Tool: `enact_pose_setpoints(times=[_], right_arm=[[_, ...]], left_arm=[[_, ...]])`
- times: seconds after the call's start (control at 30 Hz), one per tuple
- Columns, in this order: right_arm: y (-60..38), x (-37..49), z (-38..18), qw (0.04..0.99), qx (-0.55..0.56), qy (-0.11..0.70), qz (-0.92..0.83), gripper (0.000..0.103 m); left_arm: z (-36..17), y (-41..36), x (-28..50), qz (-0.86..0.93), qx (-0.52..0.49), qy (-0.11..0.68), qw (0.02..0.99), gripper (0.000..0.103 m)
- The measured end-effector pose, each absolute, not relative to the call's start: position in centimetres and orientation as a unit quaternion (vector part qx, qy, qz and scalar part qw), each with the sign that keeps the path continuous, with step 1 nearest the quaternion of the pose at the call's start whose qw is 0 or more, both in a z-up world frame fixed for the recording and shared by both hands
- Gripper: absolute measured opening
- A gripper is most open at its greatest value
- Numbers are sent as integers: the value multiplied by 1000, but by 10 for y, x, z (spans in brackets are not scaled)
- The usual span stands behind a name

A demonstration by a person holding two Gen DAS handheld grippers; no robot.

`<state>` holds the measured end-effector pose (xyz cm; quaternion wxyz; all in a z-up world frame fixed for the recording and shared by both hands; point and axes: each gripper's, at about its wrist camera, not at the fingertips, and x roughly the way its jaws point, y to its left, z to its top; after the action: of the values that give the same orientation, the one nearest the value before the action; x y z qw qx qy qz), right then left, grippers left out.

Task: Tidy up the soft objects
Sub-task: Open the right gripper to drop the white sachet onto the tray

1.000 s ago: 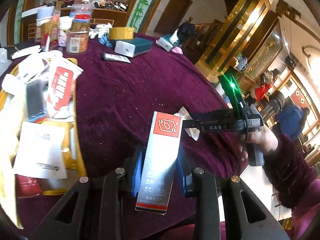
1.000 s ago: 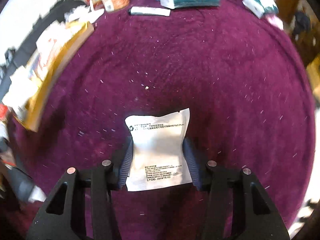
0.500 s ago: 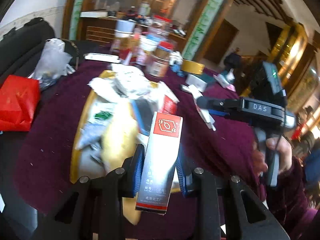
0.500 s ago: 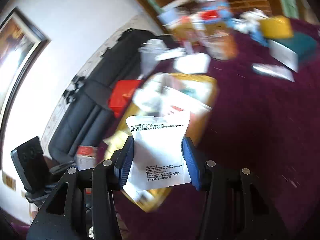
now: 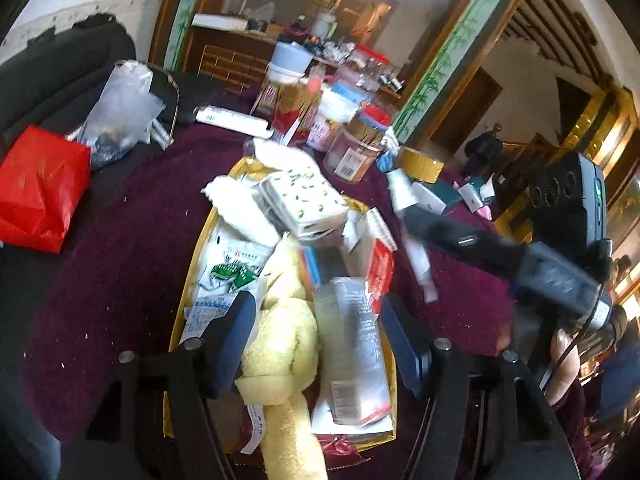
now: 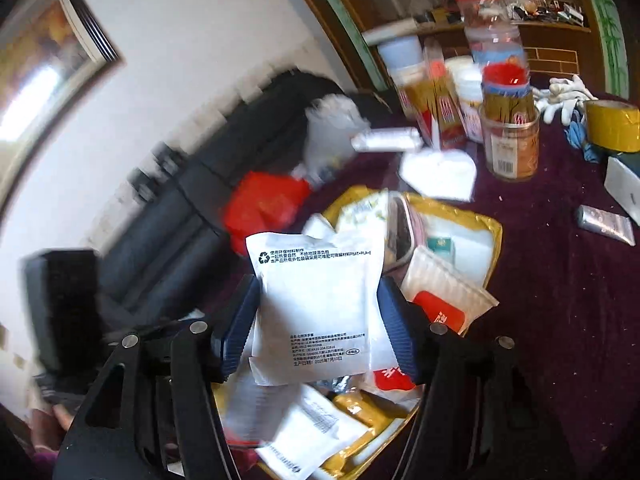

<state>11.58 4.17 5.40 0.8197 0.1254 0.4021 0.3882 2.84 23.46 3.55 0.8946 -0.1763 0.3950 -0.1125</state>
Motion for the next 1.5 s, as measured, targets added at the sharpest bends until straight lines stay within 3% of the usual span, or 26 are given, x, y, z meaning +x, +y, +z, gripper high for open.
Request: enact_pose_setpoints(times=[0.13, 0.3, 0.57, 0.67, 0.83, 0.97, 1.13, 1.27, 1.33, 1.5], right_arm=[[13, 114, 56, 807, 195, 366, 420, 83], [34, 139, 18, 769, 229, 438, 404, 84], [-19, 126, 24, 795, 254, 386, 393, 84], [-43, 118, 14, 815, 212, 423, 335, 84], [-54, 93, -18, 762, 182, 519, 341, 84], [-30, 38, 10, 808, 42, 438, 391, 84], [27, 19, 10, 812, -117, 415, 393, 84], [57, 26, -16, 782, -207, 444, 387, 84], [52, 32, -16, 786, -184, 435, 399, 85], [27, 77, -42, 758, -38, 510, 405, 82]], left_arm=[[40, 226, 24, -103, -158, 383, 904, 65], [38, 228, 18, -78, -173, 381, 905, 65], [49, 210, 3, -79, -119, 372, 917, 65], [52, 204, -1, -82, -107, 365, 921, 65], [48, 200, -3, -75, -94, 367, 923, 65], [41, 203, -3, -71, -94, 382, 917, 66], [43, 201, -5, -78, -97, 383, 915, 66], [46, 200, -10, -85, -95, 380, 916, 66], [45, 200, -11, -87, -95, 380, 916, 66], [43, 202, -7, -93, -102, 385, 912, 66]])
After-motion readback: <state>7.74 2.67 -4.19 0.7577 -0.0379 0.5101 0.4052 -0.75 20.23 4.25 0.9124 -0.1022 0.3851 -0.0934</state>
